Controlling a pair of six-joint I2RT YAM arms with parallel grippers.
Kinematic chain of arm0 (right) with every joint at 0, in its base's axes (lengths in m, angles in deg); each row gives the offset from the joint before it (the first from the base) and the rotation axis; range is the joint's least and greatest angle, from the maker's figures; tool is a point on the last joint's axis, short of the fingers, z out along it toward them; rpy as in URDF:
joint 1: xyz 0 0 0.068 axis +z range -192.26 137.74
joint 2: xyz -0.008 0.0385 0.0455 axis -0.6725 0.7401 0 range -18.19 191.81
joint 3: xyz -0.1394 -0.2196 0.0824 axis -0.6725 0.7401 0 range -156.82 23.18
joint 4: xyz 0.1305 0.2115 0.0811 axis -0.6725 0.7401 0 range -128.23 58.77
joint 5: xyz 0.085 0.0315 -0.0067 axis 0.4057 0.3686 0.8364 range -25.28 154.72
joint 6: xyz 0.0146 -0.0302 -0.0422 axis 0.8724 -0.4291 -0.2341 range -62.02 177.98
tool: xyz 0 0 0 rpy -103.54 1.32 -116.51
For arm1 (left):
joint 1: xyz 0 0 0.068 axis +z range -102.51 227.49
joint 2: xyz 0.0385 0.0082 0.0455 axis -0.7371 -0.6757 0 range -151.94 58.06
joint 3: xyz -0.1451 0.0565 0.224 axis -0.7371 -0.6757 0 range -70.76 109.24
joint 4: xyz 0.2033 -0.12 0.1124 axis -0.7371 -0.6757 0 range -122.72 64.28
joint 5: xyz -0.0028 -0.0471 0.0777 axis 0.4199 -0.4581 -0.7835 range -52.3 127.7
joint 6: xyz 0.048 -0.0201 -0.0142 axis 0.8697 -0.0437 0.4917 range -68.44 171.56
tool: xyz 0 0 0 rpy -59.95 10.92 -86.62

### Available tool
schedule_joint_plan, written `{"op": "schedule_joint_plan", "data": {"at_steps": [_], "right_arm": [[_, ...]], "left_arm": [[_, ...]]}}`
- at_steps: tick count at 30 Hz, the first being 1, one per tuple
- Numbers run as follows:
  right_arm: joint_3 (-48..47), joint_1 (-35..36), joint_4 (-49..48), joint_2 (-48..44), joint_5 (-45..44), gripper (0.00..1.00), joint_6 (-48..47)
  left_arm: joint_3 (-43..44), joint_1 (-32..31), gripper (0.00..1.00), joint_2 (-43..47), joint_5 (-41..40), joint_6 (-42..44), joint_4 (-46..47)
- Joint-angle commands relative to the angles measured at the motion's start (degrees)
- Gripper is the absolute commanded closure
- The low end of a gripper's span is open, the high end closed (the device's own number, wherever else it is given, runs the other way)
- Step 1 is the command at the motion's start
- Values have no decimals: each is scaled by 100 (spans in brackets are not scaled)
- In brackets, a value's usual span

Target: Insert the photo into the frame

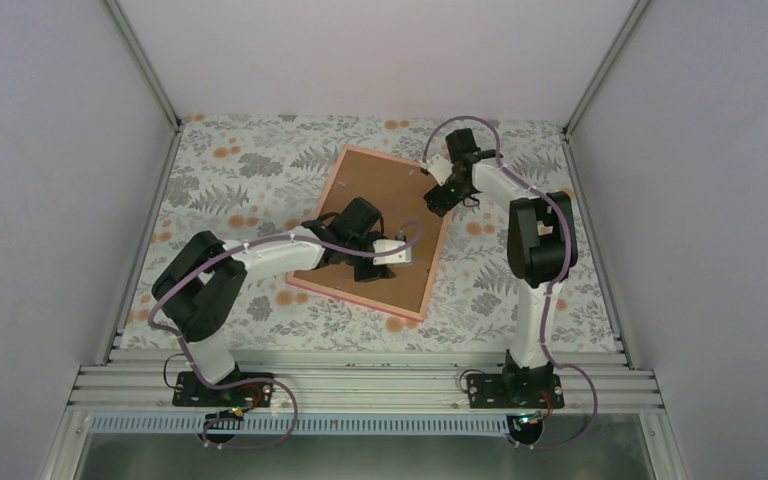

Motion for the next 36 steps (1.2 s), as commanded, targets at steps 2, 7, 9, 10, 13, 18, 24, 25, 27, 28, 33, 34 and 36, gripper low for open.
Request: {"op": "schedule_joint_plan", "data": {"at_steps": [2,7,9,10,13,18,24,25,27,28,33,34,36], "right_arm": [[-319,-37,-139,228,-191,14,116],[-311,-31,-239,355,-338,14,-24],[-300,-29,-298,415,-469,14,-69],[-272,-30,-355,432,-547,14,-94],[-184,-25,-511,469,-799,14,-184],[-67,-26,-738,457,-1174,14,-345],[62,-82,-970,438,-1513,13,-712],[75,-91,-973,446,-1531,13,-757],[128,-127,-968,439,-1584,13,-868],[159,-154,-957,435,-1615,13,-928],[273,-314,-874,373,-1654,12,-1138],[269,-344,-838,374,-1640,11,-1165],[203,-385,-704,376,-1553,12,-1132]], "left_arm": [[425,-23,55,-201,-194,-412,226],[620,-10,57,-803,-538,-494,515],[682,7,58,-949,-628,-520,587],[677,12,59,-1008,-662,-512,592],[554,12,60,-1118,-710,-374,579],[229,12,62,-1041,-660,-285,551],[129,12,63,-961,-647,-284,524],[144,11,63,-962,-647,-290,522],[168,12,63,-974,-660,-287,531],[166,12,63,-977,-676,-295,535],[166,20,63,-996,-732,-321,571],[158,13,63,-999,-720,-330,587],[161,14,63,-1010,-703,-351,597]]}}
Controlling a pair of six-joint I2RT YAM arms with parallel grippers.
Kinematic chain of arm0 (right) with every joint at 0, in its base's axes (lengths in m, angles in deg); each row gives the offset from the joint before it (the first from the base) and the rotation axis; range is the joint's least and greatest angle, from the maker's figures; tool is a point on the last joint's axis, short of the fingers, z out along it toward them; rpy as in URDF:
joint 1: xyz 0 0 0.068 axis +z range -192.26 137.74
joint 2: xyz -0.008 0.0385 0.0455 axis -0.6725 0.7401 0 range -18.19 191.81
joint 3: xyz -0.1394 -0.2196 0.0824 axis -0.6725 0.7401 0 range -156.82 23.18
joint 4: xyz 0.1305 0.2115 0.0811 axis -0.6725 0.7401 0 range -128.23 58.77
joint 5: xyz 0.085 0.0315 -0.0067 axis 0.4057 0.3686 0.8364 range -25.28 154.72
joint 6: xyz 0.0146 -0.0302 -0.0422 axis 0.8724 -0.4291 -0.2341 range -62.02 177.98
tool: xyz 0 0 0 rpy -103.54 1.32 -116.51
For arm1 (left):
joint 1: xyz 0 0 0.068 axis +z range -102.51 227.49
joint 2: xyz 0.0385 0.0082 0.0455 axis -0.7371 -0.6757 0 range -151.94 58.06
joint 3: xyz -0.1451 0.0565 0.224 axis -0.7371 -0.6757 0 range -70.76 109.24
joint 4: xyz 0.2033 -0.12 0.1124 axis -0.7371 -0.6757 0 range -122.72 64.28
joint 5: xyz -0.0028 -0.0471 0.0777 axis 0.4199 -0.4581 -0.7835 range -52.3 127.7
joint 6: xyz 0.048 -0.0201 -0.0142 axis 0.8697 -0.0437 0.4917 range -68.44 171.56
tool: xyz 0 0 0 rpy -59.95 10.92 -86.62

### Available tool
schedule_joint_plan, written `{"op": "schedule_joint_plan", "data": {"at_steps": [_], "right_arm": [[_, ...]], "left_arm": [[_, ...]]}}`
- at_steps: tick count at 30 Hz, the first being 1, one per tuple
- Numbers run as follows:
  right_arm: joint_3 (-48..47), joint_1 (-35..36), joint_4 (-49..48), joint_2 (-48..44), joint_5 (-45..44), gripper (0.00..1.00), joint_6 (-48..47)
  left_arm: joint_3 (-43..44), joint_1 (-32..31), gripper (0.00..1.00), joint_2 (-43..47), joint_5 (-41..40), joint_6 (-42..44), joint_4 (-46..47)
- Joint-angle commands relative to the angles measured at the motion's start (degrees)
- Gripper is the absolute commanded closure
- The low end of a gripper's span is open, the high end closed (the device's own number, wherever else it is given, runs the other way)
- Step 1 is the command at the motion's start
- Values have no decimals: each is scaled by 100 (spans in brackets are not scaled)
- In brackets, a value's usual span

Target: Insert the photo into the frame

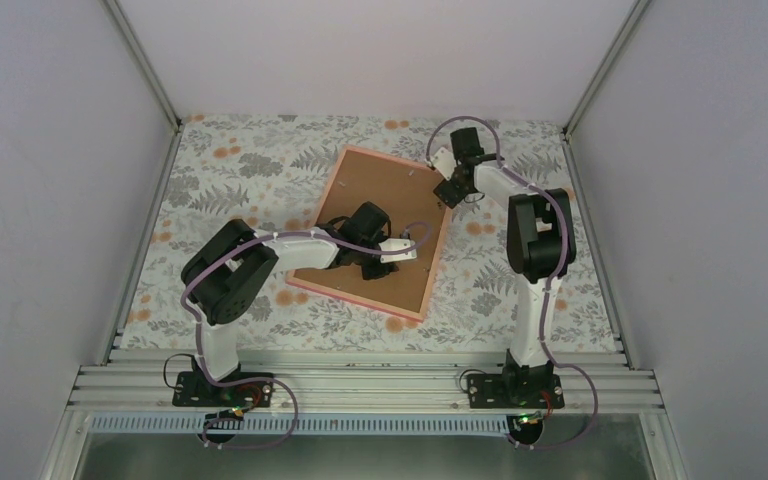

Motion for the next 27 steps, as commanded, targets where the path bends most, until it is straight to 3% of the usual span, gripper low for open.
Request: {"op": "schedule_joint_plan", "data": {"at_steps": [1,6,14,17,27], "right_arm": [[25,-236,640,81,-194,12,-179],[-1030,-239,1530,59,914,10,1234],[-855,-769,1907,-197,2050,9,3406],[-511,-809,1840,-331,2160,13,3783],[-37,-743,1660,-169,2332,12,4357]], "left_arm": [[-144,-5,63,-81,-122,5,-286],[-100,-5,63,-102,-120,-7,-292],[-40,-5,63,-86,-140,-74,-329],[-56,-5,63,-72,-131,-96,-330],[-49,-23,63,-102,-95,-189,-330]]}}
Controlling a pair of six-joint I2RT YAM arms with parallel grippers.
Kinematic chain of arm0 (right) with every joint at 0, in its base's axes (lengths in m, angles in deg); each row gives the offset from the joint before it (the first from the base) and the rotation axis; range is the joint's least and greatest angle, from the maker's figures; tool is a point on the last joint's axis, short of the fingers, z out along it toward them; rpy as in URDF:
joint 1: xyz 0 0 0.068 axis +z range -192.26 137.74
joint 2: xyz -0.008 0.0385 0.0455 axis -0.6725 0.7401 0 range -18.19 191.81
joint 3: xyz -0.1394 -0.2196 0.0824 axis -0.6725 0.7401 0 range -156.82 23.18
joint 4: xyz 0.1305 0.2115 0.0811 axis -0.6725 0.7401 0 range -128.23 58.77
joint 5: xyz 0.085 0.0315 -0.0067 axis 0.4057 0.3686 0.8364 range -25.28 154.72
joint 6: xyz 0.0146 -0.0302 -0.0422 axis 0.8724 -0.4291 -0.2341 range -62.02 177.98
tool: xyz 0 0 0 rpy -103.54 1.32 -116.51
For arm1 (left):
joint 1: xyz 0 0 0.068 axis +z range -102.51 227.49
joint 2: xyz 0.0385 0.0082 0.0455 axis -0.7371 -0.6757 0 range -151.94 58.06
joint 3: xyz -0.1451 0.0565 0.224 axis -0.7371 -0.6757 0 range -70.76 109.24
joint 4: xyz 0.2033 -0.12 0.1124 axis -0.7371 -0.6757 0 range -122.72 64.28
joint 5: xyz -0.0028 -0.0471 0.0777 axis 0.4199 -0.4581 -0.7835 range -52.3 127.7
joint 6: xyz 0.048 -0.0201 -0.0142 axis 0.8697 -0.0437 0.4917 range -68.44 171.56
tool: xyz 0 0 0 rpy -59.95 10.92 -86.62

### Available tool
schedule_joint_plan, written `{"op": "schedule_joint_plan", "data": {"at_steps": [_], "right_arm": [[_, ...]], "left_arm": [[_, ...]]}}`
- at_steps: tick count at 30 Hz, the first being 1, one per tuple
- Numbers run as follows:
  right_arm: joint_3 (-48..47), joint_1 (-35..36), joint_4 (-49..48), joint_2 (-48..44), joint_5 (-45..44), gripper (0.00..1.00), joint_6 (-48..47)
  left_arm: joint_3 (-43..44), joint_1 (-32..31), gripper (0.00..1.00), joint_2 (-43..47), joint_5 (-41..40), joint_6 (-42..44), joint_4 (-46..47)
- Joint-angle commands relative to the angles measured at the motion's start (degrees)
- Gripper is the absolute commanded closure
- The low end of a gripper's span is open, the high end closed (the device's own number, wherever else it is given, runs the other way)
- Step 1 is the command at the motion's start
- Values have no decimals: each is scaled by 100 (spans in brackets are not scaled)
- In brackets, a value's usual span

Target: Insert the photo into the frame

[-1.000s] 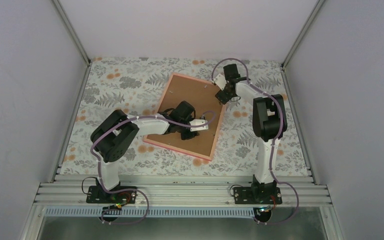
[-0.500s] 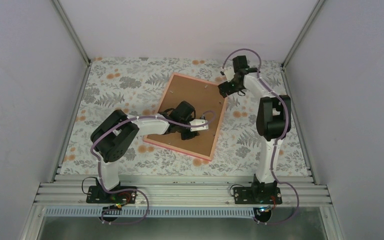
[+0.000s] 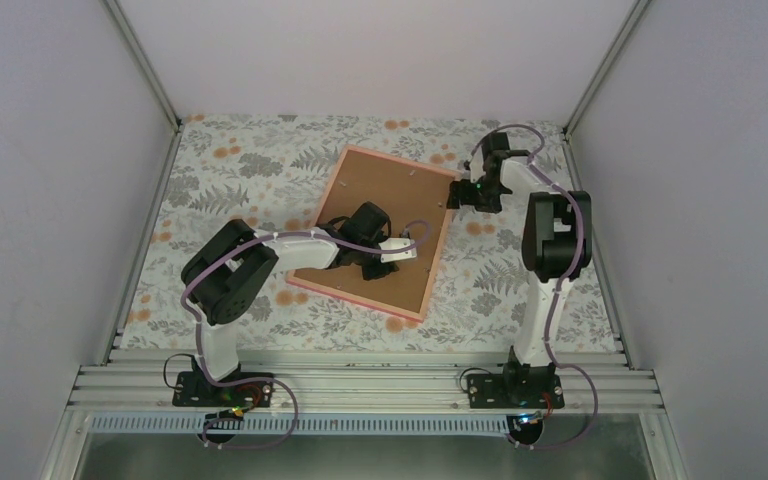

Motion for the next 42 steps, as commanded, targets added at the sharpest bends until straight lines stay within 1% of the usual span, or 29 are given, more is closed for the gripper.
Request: {"op": "schedule_joint_plan", "data": {"at_steps": [1,4,6,10,15,17,22,27,30,31,33,35,39,42], "right_arm": [[33,120,-177,-35,334,12,387],[86,214,-376,-101,341,11,435],[88,302,-492,-96,197,11,451],[-90,449,-526,99,47,11,537],[-46,548,-572,253,-311,11,556],[41,544,-595,274,-481,13,554],[229,538,-712,285,-869,26,565],[231,527,-663,395,-999,39,519],[265,519,-611,385,-1015,50,446],[273,509,-598,376,-1022,56,427],[290,476,-572,367,-1020,64,380],[294,444,-530,370,-1016,70,355],[340,385,-502,332,-1006,74,315],[361,342,-463,315,-995,80,269]], "left_arm": [[-49,-21,63,-102,-99,-61,-324],[-48,-34,63,-101,-91,-76,-321],[-40,-25,63,-110,-86,-70,-322],[-34,-30,63,-133,-86,-60,-311],[-78,-30,63,-100,-100,-65,-295],[-105,-30,63,-87,-123,-52,-287],[-127,-30,63,-80,-142,-60,-269],[-94,-30,63,-85,-175,-52,-285],[-124,-30,63,-59,-191,-51,-269],[-132,-31,63,-65,-195,-45,-264],[-139,-34,63,-52,-195,-49,-269],[-142,-30,63,-52,-195,-55,-261],[-131,-30,63,-65,-196,-44,-268],[-138,-30,63,-58,-187,-49,-268]]}}
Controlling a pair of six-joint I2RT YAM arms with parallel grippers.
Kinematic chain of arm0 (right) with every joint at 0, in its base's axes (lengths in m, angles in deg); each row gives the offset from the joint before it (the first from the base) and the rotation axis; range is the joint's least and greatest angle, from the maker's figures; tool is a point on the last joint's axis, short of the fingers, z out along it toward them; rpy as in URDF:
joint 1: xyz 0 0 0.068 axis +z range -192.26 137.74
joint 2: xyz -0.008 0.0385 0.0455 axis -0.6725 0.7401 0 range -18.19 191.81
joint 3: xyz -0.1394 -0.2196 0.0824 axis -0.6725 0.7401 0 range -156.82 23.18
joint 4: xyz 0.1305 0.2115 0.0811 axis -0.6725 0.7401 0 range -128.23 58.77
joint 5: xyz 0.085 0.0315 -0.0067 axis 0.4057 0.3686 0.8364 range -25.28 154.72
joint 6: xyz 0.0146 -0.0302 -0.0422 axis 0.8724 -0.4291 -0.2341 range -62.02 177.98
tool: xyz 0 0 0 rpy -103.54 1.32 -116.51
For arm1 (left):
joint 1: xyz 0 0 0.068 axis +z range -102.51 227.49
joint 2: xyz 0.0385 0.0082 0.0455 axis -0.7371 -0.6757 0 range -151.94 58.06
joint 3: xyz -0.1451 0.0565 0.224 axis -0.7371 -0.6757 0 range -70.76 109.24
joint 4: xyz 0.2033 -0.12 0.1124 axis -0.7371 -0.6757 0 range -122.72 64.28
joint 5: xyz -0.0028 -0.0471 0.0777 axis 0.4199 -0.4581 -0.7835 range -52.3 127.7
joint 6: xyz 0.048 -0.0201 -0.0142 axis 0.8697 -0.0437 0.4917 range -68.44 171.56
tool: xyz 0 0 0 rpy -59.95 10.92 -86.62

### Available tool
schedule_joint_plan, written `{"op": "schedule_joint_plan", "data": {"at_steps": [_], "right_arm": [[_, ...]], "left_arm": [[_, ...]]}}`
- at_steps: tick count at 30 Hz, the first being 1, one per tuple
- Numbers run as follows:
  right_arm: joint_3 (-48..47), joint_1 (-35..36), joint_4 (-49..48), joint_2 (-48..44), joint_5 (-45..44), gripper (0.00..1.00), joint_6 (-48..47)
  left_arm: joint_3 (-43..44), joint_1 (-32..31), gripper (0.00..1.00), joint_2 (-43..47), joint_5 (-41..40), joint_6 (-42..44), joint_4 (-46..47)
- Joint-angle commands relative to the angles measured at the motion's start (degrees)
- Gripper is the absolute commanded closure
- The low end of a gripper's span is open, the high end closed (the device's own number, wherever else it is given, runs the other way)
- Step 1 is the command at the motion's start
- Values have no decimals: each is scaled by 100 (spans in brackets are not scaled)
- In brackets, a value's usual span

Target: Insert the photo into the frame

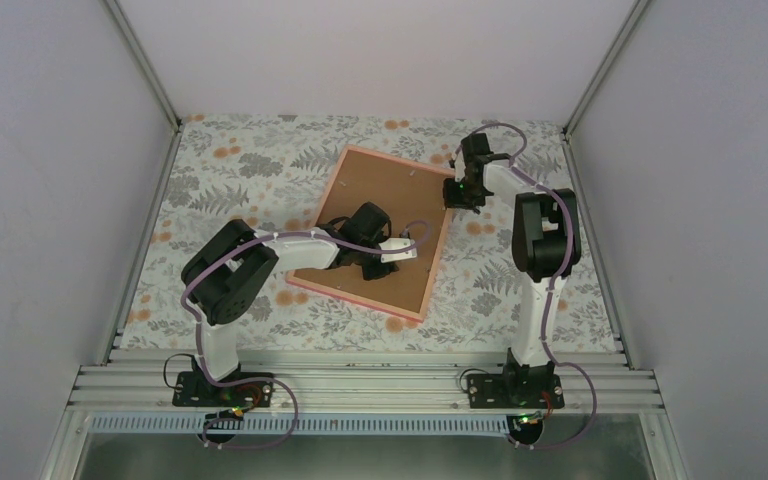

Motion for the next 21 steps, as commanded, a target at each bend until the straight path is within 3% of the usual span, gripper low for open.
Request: {"op": "schedule_joint_plan", "data": {"at_steps": [1,9,13,21], "right_arm": [[279,-149,263,152,-453,83,-210],[282,-37,129,195,-156,96,-482],[230,45,91,198,-151,95,-429],[267,50,36,170,-89,96,-296]], "left_arm": [[-135,-19,63,-52,-145,-34,-271],[25,40,60,523,81,-154,-295],[445,483,48,727,263,-277,-430],[2083,1310,35,-409,190,-295,-743]]}}
